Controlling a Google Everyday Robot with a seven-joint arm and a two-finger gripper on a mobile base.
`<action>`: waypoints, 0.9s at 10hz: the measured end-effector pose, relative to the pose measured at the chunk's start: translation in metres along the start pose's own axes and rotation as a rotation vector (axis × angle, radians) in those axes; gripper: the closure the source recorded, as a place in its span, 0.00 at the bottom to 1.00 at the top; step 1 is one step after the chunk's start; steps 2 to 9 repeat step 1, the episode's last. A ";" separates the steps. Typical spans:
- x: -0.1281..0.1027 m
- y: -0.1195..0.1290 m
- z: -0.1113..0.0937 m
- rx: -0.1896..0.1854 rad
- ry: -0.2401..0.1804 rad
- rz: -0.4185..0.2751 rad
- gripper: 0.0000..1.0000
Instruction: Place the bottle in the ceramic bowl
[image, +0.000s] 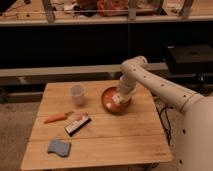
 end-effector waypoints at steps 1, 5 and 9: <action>-0.001 -0.001 0.000 0.002 0.001 -0.003 0.46; -0.001 -0.001 0.000 0.002 0.001 -0.003 0.46; -0.001 -0.001 0.000 0.002 0.001 -0.003 0.46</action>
